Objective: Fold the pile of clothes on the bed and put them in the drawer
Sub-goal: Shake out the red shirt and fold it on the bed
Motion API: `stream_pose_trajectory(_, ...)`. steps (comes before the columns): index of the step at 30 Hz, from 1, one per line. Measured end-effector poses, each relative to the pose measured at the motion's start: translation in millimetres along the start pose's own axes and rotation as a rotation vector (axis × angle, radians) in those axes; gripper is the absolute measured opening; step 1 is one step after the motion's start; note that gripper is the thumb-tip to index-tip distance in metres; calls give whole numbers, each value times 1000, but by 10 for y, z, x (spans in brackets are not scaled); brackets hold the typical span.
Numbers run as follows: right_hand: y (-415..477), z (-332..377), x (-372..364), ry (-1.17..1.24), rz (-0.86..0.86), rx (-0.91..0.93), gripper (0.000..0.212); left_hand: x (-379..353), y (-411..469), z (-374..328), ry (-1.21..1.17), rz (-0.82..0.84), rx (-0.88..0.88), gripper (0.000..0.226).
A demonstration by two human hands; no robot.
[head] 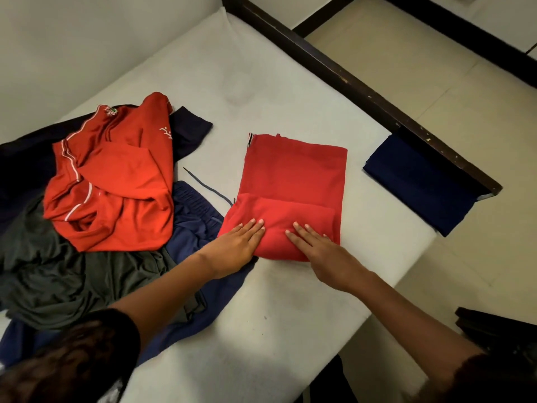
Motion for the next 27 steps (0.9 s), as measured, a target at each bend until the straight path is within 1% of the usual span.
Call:
stream_pose_trajectory(2, -96, 30, 145, 121, 46, 4, 74, 146, -85, -15, -151, 150, 30, 56)
stream_pose_trajectory(3, -150, 28, 235, 192, 61, -8, 72, 237, -112, -17, -249, 167, 37, 55)
stream_pose_trajectory(4, -206, 13, 321, 256, 80, -29, 70, 354, -139, 2, -354, 152, 48, 49)
stream_pose_trajectory(6, -307, -17, 498, 401, 130, -70, 62, 546, -186, 57, -504, 100, 40, 28)
stream_pose_trajectory(7, -343, -35, 557, 502, 177, -86, 58, 599, -194, 90, -529, 98, 44, 28)
stream_pose_trajectory(8, -364, -61, 599, 610, 220, -105, 55, 649, -185, 114, -531, 100, 52, 34)
stream_pose_trajectory(10, -348, -170, 632, 776, 262, -171, 45, 720, -100, 165, -517, 96, 68, 38)
stream_pose_trajectory(12, -261, -330, 616, 857, 244, -240, 41, 738, 69, 247, -509, 60, 101, 34)
stream_pose_trajectory(15, -84, -615, 579, 881, 149, -367, 36, 724, 395, 409, -536, -45, 217, 30)
stream_pose_trajectory(16, -16, -708, 563, 854, 104, -410, 34, 724, 489, 461, -563, -98, 266, 29)
stream_pose_trajectory(17, 43, -797, 553, 781, 45, -450, 34, 733, 561, 511, -595, -160, 310, 33)
stream_pose_trajectory(18, 92, -874, 546, 652, -23, -486, 35, 742, 611, 542, -612, -227, 335, 42)
stream_pose_trajectory(20, 124, -919, 561, 345, -196, -512, 39, 770, 642, 537, -503, -343, 305, 69)
stream_pose_trajectory(22, 111, -808, 546, 130, -393, -385, 45, 736, 597, 438, -332, -400, 214, 91)
stream_pose_trajectory(24, 67, -589, 423, 13, -506, -214, 56, 579, 506, 260, -178, -397, 91, 104)
stream_pose_trajectory(25, 36, -470, 299, -28, -514, -146, 64, 457, 453, 164, -117, -385, 32, 107)
stream_pose_trajectory(27, -31, -254, -3, -115, -449, -55, 81, 176, 367, -23, -7, -321, -49, 114)
Point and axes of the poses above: each hand's wrist, its own y-axis towards the middle knuckle, its own x-axis out of the back of the hand, z = x × y, the point moved 5 cm from there along y, towards the middle knuckle, and after that the axes turned 5 degrees about -x, right-handed, at the moved point
